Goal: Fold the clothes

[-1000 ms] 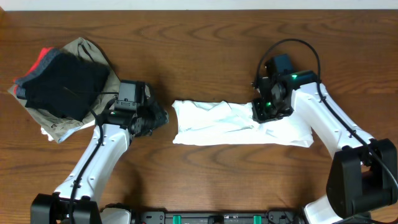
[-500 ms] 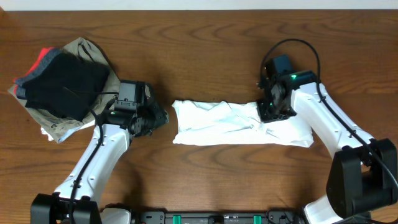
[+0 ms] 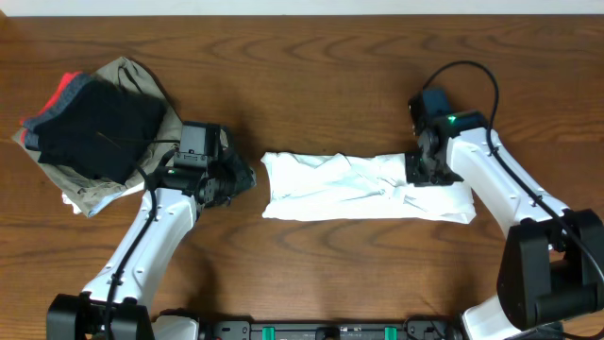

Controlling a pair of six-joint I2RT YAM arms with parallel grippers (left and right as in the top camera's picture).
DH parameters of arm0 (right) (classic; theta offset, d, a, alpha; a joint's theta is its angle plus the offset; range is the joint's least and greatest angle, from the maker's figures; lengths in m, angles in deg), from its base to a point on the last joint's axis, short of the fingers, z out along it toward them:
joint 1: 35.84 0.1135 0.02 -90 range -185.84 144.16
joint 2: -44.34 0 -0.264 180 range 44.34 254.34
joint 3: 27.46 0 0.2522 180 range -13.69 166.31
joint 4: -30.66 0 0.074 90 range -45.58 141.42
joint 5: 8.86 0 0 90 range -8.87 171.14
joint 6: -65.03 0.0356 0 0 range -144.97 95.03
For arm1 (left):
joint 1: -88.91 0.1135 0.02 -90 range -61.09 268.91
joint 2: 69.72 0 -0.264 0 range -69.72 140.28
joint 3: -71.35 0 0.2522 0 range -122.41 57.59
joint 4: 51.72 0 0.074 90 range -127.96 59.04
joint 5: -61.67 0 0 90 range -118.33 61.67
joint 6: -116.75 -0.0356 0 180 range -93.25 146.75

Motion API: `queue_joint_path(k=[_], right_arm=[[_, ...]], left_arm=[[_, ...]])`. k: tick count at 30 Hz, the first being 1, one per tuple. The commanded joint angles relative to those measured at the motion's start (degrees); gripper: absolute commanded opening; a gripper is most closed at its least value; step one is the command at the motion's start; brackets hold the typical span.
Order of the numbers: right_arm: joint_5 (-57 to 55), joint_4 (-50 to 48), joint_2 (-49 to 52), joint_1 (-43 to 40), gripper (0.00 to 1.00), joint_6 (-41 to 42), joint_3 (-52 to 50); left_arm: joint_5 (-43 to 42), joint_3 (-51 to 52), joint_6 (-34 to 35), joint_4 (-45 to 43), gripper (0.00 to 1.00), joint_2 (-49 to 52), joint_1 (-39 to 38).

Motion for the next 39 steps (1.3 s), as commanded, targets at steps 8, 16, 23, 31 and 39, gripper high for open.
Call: queue_joint_path(k=[8, 16, 23, 31, 39], right_arm=[[18.1, -11.4, -0.9, 5.3, 0.29, -5.8, -8.3], [17.9, -13.8, -1.0, 6.3, 0.31, -5.9, -8.3], [16.5, -12.6, -3.3, 4.2, 0.31, -5.9, -6.4], [12.2, -12.0, -13.1, -0.6, 0.38, -5.7, -5.0], [12.1, -8.5, -13.5, -2.2, 0.4, -5.7, -5.5]], left_arm=[[0.7, 0.2, -1.0, 0.2, 0.45, -0.9, 0.3], [0.7, 0.2, -1.0, 0.5, 0.45, -0.9, 0.3], [0.7, 0.2, -1.0, 0.5, 0.52, -0.9, 0.3], [-4.4, 0.2, -0.9, -0.6, 0.64, 2.6, 0.3], [-15.7, 0.2, -0.7, -7.2, 0.64, 12.4, 0.2]])
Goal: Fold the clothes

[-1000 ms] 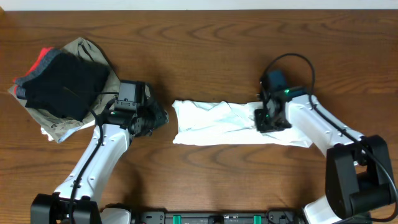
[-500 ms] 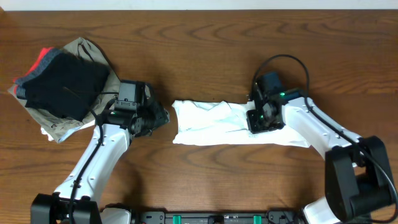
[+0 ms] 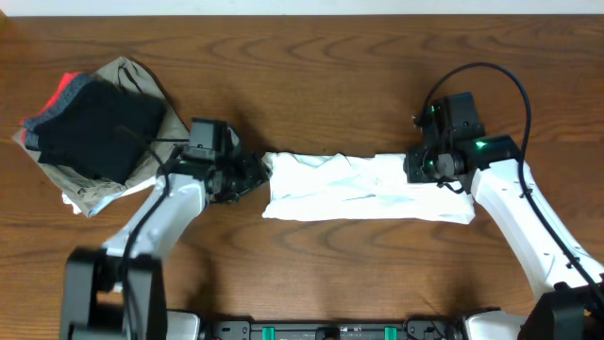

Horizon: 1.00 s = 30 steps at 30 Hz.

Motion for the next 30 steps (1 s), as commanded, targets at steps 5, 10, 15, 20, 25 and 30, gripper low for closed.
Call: queue_joint_path(k=[5, 10, 15, 20, 25, 30], right_arm=[[-0.7, 0.2, 0.3, -0.5, 0.4, -0.7, -0.1], [-0.7, 0.2, 0.3, -0.5, 0.4, -0.7, -0.1], [-0.7, 0.4, 0.3, -0.5, 0.4, -0.6, -0.1], [-0.7, 1.1, 0.3, -0.5, 0.41, -0.7, -0.1], [-0.7, 1.6, 0.3, -0.5, 0.41, -0.7, -0.1], [-0.7, 1.5, 0.3, -0.6, 0.41, -0.7, -0.1]], left_arm=[[-9.8, 0.2, -0.4, -1.5, 0.65, 8.6, 0.1], [-11.8, 0.2, 0.5, -1.6, 0.65, 12.0, -1.7], [-11.8, 0.2, 0.9, -2.1, 0.55, 12.8, -4.8], [-11.7, 0.2, 0.9, -3.3, 0.32, 12.8, -5.4], [-8.4, 0.2, 0.8, -3.2, 0.06, 12.7, -4.5], [-5.2, 0.2, -2.1, -2.1, 0.06, 12.6, -0.8]])
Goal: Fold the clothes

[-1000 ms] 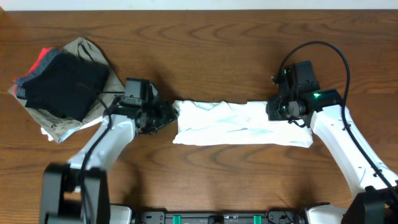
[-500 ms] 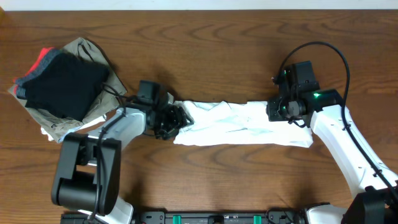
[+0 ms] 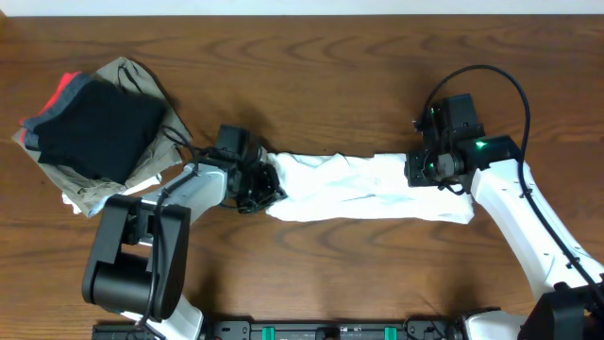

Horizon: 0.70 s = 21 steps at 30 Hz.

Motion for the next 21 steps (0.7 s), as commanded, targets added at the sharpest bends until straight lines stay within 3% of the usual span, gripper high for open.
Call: queue_joint_path(k=[1, 12, 21], right_arm=[[-0.5, -0.1, 0.2, -0.9, 0.41, -0.6, -0.1], [-0.6, 1.4, -0.5, -11.5, 0.46, 0.3, -0.1], [-0.5, 3.8, -0.5, -16.9, 0.47, -1.3, -0.1]], left_arm=[[5.2, 0.3, -3.2, 1.2, 0.06, 0.6, 4.0], [6.3, -5.6, -13.6, 9.1, 0.06, -2.9, 21.2], [6.2, -16.9, -19.1, 20.4, 0.06, -8.8, 25.2]])
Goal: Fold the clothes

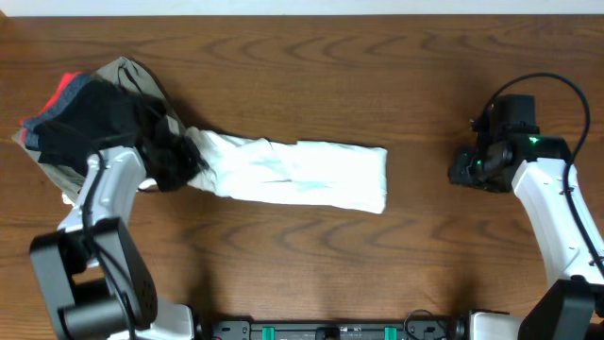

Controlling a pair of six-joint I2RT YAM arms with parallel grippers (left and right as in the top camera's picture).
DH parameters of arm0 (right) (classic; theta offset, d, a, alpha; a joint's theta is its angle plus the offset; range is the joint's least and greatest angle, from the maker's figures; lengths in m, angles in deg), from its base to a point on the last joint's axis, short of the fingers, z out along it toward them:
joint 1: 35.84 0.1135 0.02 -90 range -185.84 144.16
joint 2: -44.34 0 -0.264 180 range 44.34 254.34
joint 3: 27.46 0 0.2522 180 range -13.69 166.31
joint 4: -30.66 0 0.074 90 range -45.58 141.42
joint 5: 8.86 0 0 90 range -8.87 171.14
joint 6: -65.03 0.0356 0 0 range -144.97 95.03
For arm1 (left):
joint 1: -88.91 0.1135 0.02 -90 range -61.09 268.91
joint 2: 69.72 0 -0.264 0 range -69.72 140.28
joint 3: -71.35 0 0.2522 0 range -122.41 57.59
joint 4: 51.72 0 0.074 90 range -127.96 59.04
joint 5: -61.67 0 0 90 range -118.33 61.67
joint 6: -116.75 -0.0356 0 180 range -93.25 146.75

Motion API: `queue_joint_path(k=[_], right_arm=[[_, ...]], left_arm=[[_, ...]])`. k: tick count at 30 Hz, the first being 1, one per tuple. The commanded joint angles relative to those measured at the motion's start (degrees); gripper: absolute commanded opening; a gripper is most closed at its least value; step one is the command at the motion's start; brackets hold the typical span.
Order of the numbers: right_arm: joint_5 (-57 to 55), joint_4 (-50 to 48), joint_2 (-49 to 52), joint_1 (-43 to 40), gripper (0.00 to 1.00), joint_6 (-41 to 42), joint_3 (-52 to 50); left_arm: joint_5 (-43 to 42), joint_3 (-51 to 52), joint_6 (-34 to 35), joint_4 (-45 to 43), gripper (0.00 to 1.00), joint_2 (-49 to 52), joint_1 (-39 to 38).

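Observation:
A white garment (pixel 302 175), folded into a long strip, lies across the table's middle and slants slightly up to the left. Its left end runs into my left gripper (pixel 177 162), which looks shut on the cloth right beside the pile of clothes (pixel 90 127). My right gripper (pixel 469 172) hovers over bare wood a good way right of the strip's right end (pixel 377 179) and touches nothing. Its fingers form a dark blob from above, so their spacing is unclear.
The pile at the far left has a black garment on top, over khaki cloth (pixel 127 71), with red (pixel 68 83) and blue edges showing. The table's back edge (pixel 302 13) runs along the top. The arm bases sit at the front edge.
The white strip has shifted well to the left with my left gripper, which now sits against the pile. The right gripper has let go of the strip's right end and stands farther right.
At first the right gripper was on the strip's right end and the left gripper stood off its left end. Then the left gripper was closer, then on the left end. Now the strip lies farther left, held by the left gripper alone.

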Motion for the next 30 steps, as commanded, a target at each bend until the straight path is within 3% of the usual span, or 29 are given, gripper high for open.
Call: queue_joint_path(k=[1, 11, 19, 26, 30], right_arm=[[0.2, 0.2, -0.5, -0.8, 0.47, -1.1, 0.0], [0.2, 1.6, -0.5, -0.8, 0.48, -1.1, 0.0], [0.2, 2.6, -0.5, -0.8, 0.48, -1.1, -0.1], [0.4, 2.8, -0.5, -0.8, 0.49, -1.1, -0.1], [0.4, 3.5, -0.5, -0.8, 0.49, -1.1, -0.1]], left_arm=[[0.6, -5.7, -3.9, 3.5, 0.06, -3.8, -0.4], [0.7, -14.3, -5.2, 7.8, 0.06, -10.2, -8.9], [0.9, -14.3, -10.1, 6.2, 0.06, -10.2, -26.9], [14.8, -14.1, -10.1, 5.2, 0.1, -8.0, -45.5], [18.9, -14.1, -10.1, 4.2, 0.12, -4.1, -51.8]])
